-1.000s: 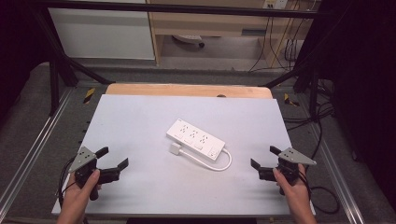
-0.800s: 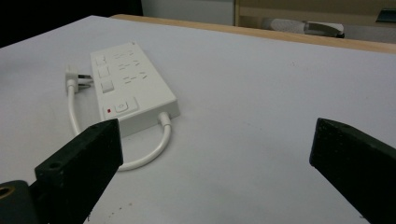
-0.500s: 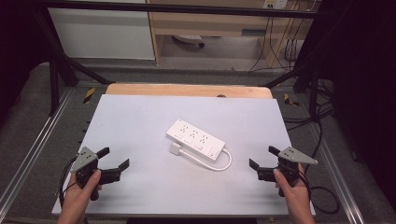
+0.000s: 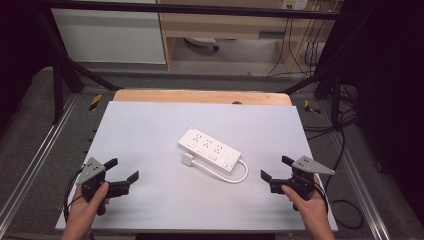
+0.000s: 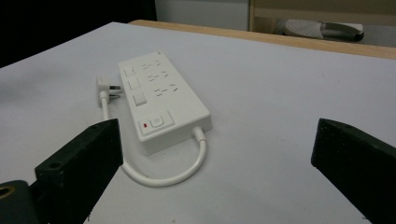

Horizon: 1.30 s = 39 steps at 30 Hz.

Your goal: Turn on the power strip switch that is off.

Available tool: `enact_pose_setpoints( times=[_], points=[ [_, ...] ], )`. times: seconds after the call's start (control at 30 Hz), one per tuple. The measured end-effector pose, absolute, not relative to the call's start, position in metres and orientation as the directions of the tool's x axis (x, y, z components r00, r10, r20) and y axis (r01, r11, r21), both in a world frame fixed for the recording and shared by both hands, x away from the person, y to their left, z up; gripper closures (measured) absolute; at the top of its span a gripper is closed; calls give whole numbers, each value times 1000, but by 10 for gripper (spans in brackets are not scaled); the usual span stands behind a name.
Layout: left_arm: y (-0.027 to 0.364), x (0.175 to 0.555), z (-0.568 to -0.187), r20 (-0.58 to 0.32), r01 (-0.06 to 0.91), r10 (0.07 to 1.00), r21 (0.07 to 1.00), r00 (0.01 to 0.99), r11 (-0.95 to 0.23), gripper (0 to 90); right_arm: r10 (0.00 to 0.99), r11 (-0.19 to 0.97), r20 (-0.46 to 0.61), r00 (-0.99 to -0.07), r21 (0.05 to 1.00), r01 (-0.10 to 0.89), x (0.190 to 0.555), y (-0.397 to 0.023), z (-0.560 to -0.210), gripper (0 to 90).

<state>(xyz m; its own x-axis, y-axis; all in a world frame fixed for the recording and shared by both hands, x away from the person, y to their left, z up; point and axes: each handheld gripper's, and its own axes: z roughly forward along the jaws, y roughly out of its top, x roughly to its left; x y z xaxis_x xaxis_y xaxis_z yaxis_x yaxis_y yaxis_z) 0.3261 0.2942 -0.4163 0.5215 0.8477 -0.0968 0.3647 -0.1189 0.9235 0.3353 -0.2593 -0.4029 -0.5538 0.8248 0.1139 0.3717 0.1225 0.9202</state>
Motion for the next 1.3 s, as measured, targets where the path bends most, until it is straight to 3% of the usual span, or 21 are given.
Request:
enact_pose_setpoints(
  times=[1.3],
  points=[
    [292,326,-419,-87,375,841,916,534,-143,63,784,155,99,-612,924,349,359,-226,-376,38]
  ],
)
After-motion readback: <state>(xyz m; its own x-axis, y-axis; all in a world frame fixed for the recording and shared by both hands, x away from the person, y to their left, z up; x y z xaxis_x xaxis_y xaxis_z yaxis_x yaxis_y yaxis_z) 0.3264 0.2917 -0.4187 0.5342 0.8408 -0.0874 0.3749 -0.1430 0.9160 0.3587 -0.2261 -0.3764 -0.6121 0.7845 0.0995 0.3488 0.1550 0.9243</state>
